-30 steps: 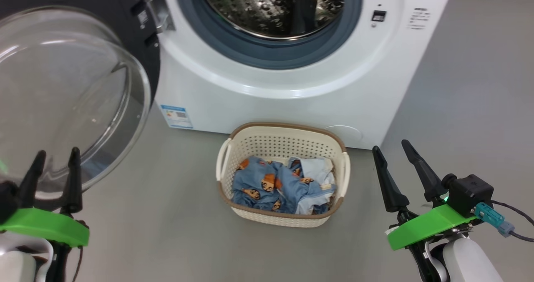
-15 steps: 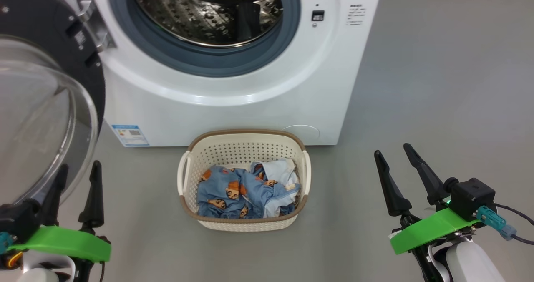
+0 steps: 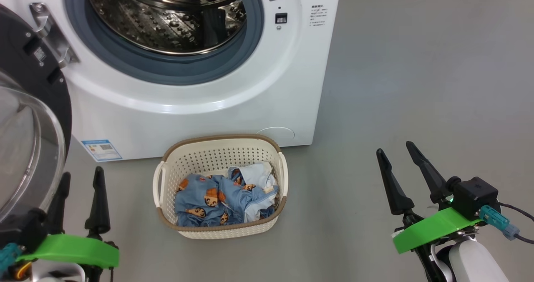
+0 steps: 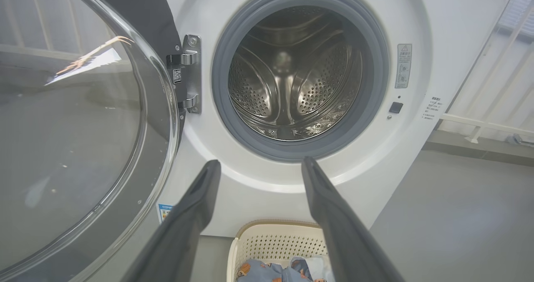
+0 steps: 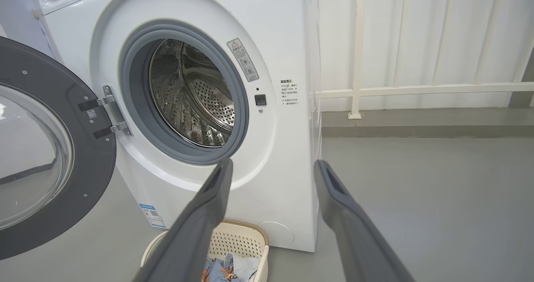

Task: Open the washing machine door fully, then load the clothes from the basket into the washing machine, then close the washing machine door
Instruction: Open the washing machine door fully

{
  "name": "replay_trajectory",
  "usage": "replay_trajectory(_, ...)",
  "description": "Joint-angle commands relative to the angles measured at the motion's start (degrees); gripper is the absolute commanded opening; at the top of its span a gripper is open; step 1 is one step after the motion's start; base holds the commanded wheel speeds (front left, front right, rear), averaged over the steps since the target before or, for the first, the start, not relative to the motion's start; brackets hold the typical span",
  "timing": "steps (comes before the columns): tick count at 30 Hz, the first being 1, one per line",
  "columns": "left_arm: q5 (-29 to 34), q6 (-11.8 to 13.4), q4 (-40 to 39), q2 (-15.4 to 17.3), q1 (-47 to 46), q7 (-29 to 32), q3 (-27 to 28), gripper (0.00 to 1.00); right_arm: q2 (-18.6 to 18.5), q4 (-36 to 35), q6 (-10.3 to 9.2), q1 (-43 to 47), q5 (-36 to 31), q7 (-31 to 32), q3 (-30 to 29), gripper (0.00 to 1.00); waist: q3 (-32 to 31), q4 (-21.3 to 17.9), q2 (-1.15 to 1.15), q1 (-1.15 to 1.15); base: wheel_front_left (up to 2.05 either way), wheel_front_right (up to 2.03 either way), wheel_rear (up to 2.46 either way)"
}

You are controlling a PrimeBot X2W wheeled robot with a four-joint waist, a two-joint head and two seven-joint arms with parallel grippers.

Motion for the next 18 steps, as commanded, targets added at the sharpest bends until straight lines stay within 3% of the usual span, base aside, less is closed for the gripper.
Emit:
replay_trajectory(1, 1.16, 0.02, -2.04, 1.09, 0.22, -0.36, 2.51, 1.00, -0.49, -1.60, 0.09, -0.21, -0.38, -0.69, 1.11, 1.00, -0.21, -0.61, 0.00, 0.00, 0.00, 0.00, 0.00)
replay_trajectory(18, 2.77, -0.49, -3.61, -1.09, 2.71, -0.36, 3.03, 1.00, -1.47, -1.96, 0.09, 0.10, -0.11, -0.69, 0.48, 1.00, -0.94, -1.61, 0.00, 0.00, 0.00, 0.00, 0.00)
